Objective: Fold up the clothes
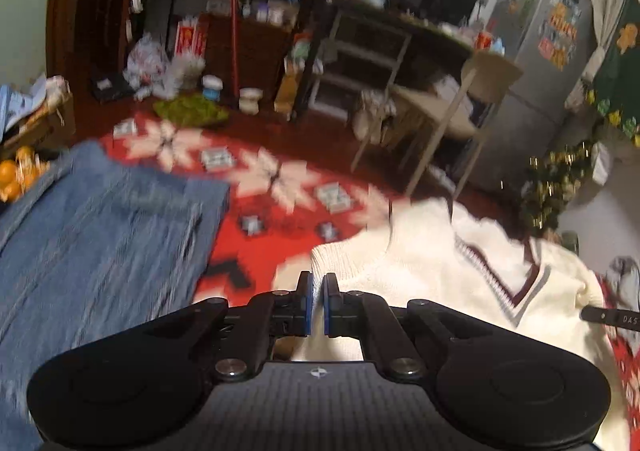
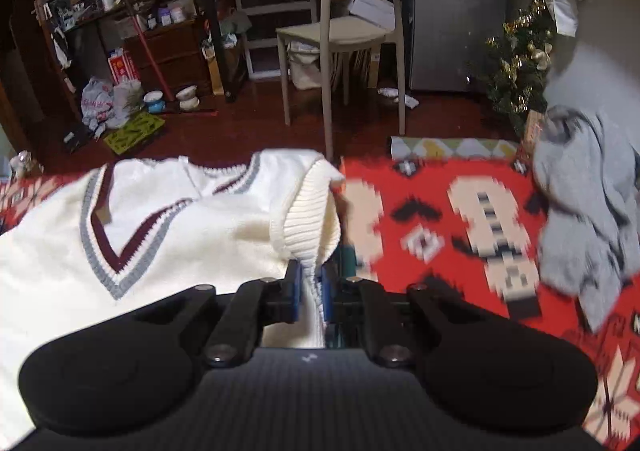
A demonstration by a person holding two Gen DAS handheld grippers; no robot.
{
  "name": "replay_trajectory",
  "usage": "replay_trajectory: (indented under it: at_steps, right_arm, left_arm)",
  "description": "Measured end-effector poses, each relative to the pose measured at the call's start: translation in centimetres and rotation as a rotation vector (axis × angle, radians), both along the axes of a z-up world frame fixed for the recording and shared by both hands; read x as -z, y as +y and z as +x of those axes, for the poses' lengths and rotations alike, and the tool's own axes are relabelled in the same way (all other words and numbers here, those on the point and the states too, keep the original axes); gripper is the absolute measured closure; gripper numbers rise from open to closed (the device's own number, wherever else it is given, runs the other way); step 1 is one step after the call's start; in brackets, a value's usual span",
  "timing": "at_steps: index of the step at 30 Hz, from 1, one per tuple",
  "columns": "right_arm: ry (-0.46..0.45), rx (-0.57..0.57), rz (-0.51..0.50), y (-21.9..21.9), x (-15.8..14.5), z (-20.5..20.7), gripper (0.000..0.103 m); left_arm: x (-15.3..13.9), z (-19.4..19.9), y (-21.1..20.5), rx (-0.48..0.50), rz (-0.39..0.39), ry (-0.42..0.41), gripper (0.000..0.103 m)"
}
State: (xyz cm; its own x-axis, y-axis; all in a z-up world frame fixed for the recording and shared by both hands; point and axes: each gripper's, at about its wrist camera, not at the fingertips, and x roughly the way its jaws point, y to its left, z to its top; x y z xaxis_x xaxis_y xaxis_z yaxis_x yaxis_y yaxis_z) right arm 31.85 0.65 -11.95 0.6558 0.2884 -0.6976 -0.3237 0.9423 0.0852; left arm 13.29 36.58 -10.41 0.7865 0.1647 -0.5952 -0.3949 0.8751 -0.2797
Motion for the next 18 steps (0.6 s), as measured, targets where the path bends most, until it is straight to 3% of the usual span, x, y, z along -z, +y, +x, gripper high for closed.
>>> replay_trajectory:
  at_steps: [4, 7, 10, 12, 14, 18]
  right_arm:
    - [-0.038, -0.001, -0.02, 1.3, -0.3, 2.2, 0.092]
    - [-0.019, -0.009, -0.029, 1.9, 0.2, 3.4, 0.088]
    - [0.001, 0.005, -0.024, 1.1, 0.2, 3.1, 0.074]
    - [0.02, 0.025, 0.011, -0.2, -0.4, 2.6, 0.068]
    - [0.027, 0.034, 0.024, -1.7, -1.3, 1.1, 0.064]
    - [0.038, 0.026, 0.028, -4.2, -3.0, -2.9, 0.044]
  left_arm:
    - [-0.2, 1.0, 0.4, -0.019, 0.003, -0.069, 0.098]
    - [0.5, 1.9, -0.4, -0.012, 0.066, -0.018, 0.095]
    - [0.9, 1.8, -1.4, 0.018, 0.104, 0.035, 0.087]
    - [0.5, 0.6, -1.4, 0.017, 0.082, 0.043, 0.076]
    - [0.0, -0.6, -1.3, 0.017, 0.061, 0.051, 0.073]
    - [-1.0, -3.1, -1.3, 0.015, 0.017, 0.067, 0.067]
